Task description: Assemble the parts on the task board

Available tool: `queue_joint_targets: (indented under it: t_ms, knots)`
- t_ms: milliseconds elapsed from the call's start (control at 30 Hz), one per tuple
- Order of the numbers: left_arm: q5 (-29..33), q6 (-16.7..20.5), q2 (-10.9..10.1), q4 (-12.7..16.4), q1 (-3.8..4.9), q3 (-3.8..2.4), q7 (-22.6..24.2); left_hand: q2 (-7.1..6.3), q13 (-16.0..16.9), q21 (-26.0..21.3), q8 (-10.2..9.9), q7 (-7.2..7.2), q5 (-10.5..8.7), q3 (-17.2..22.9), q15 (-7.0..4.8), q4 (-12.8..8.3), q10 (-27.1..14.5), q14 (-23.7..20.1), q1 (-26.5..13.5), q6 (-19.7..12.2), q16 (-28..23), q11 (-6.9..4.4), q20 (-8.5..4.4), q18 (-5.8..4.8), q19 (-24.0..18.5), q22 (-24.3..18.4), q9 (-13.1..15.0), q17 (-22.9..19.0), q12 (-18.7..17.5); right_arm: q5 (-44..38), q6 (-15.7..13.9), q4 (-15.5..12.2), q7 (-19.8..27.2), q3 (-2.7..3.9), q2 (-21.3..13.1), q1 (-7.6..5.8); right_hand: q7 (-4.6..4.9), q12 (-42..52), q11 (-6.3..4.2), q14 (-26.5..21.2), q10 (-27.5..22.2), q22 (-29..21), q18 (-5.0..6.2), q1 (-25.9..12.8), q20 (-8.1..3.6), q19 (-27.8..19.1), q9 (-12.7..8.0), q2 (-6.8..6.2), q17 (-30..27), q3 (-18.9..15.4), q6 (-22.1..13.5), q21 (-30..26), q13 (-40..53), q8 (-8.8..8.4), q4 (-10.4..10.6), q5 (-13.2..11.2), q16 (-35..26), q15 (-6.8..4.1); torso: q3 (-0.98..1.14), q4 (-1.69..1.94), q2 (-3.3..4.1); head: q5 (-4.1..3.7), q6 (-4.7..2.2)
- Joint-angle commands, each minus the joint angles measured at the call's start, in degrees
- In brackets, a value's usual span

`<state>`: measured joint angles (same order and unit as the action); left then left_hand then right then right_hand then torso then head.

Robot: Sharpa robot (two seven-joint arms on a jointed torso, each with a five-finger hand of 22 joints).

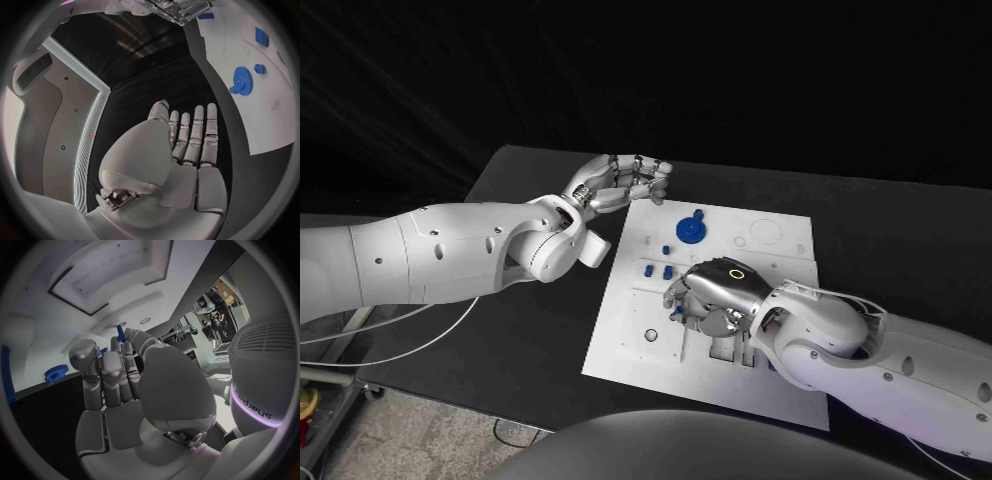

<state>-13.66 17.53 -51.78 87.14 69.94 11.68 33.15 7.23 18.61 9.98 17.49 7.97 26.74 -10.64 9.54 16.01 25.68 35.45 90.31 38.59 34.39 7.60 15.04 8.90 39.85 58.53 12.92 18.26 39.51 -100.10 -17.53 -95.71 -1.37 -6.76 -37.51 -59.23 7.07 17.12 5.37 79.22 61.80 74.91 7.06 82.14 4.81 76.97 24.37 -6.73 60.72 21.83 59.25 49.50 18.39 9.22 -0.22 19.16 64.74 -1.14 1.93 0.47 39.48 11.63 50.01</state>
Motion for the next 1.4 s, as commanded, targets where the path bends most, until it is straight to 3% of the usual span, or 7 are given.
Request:
queue_joint_targets:
  t_ms: [33,700,900,1100,1400]
  knots:
    - [-0.32,-1.01,0.16,0.00,-0.01,-0.03,0.26,-0.04,-0.05,-0.36,0.14,0.45,0.38,0.29,0.27,-0.06,0.10,0.08,0.73,0.12,0.34,0.33,0.14,0.63,0.41,0.05,-0.05,-0.05,0.29,0.12,1.44,-0.14,0.02,-0.05,0.01,0.17,0.18,0.19,-2.10,-0.04,2.58,5.76,-0.01,0.68,0.04,0.15,-0.11,0.22,-0.13,0.01,-0.28,-0.47,0.05,-0.41,-0.24,-0.44,-0.17,0.11,0.03,0.02,-0.03,0.04,-0.01]
    - [-0.32,-1.00,0.31,-0.39,-0.05,-0.02,-0.25,-0.03,-0.12,-0.39,0.15,0.50,0.37,0.31,0.29,-0.03,0.13,0.12,0.81,0.14,0.38,0.37,0.14,0.61,0.42,0.08,-0.10,-0.06,0.30,1.49,1.89,-0.43,-0.23,-0.05,0.17,0.23,0.22,0.18,-2.08,-0.17,2.56,5.66,0.06,0.72,0.05,-0.01,-0.17,0.27,-0.40,0.00,-0.39,-0.89,0.05,-0.56,-0.20,-0.72,-0.39,0.13,-0.01,0.01,-0.04,0.11,-0.01]
    - [-0.32,-1.07,0.38,-0.49,-0.06,-0.02,-0.45,-0.03,-0.12,-0.39,0.15,0.50,0.37,0.31,0.29,-0.03,0.13,0.12,0.81,0.14,0.38,0.37,0.14,0.61,0.42,0.08,-0.10,-0.06,0.30,1.46,2.80,-0.19,-0.92,-0.05,0.49,0.23,0.65,-0.39,-1.61,-0.87,1.54,5.31,0.24,0.60,0.26,-0.72,-0.62,0.20,-1.37,-0.12,-1.55,-2.41,-0.19,-1.59,0.15,-1.33,-1.25,0.49,-0.03,0.03,-0.09,0.03,-0.01]
    - [-0.32,-1.16,0.58,-0.66,-0.08,-0.02,-0.56,-0.03,-0.12,-0.39,0.15,0.50,0.37,0.31,0.29,-0.03,0.13,0.12,0.81,0.14,0.38,0.37,0.14,0.61,0.42,0.08,-0.10,-0.06,0.30,1.44,4.40,0.14,-1.63,-0.05,0.87,0.23,1.45,-1.53,-0.75,-2.29,-1.13,4.62,0.59,-0.38,0.91,-2.17,-2.19,-0.36,-3.12,-0.42,-5.01,-5.38,-0.67,-4.16,1.41,-4.39,-2.79,1.30,-0.01,0.03,-0.10,-0.01,-0.01]
    - [-0.32,-1.27,0.84,-0.96,-0.33,-0.01,-0.47,-0.03,-0.17,-0.41,0.16,0.54,0.39,0.33,0.31,-0.03,0.15,0.16,0.87,0.14,0.41,0.40,0.14,0.60,0.43,0.10,-0.13,-0.07,0.31,1.43,5.40,0.45,-2.06,-0.06,1.23,0.23,1.66,-1.93,-0.25,-2.83,-2.89,4.33,0.78,-1.24,1.43,-2.71,-3.40,-1.15,-3.76,-0.99,-6.06,-6.66,-0.90,-5.17,2.71,-7.15,-3.12,1.73,-0.01,0.03,-0.12,-0.11,-0.01]
